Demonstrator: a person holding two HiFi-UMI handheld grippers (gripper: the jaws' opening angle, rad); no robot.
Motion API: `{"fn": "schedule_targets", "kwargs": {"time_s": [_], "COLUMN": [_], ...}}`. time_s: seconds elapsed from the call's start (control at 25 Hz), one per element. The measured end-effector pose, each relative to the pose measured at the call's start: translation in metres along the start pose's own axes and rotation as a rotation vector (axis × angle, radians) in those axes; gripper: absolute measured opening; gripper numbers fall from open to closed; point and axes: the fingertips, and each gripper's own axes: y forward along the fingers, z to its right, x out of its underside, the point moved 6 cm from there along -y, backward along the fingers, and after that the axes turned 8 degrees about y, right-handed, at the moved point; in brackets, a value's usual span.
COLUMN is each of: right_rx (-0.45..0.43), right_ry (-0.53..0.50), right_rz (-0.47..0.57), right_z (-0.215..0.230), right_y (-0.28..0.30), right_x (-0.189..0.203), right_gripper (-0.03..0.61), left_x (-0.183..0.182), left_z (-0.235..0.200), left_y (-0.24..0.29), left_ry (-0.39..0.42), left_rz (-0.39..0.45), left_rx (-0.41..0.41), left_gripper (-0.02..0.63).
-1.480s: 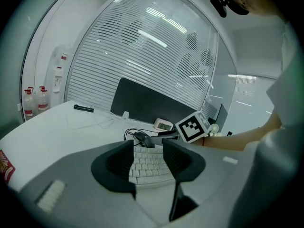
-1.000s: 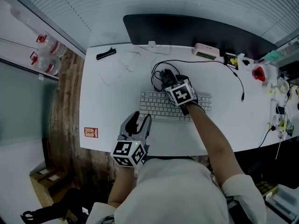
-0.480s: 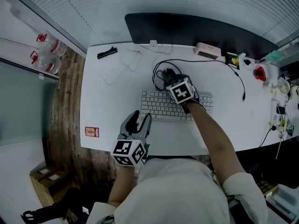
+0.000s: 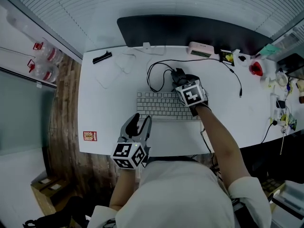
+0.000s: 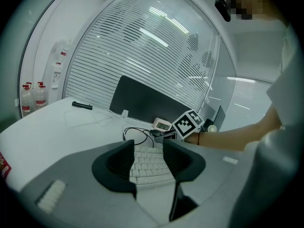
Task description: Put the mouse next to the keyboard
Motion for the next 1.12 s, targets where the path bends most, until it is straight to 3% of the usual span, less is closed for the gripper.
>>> {"fn": "schedule_targets", "kwargs": {"time_s": [0.92, 1.12], "right_rx": [0.267, 0.293], "right_ry": [0.232, 0.267], "right_rz": [0.027, 0.008], "right_z": [0.123, 0.137], "right_y": [-0.099, -0.112], "right_x": [0.097, 0.123], "right_gripper": [0.295, 0.295], "left_x": [0.014, 0.017], "left_z": [0.064, 0.076], "left_y": [-0.011, -0.014], "left_ry": [0.043, 0.053], "left_rz": [-0.012, -0.015], "left_rx": [0.077, 0.084], "left_gripper": [0.183, 0.183]}}
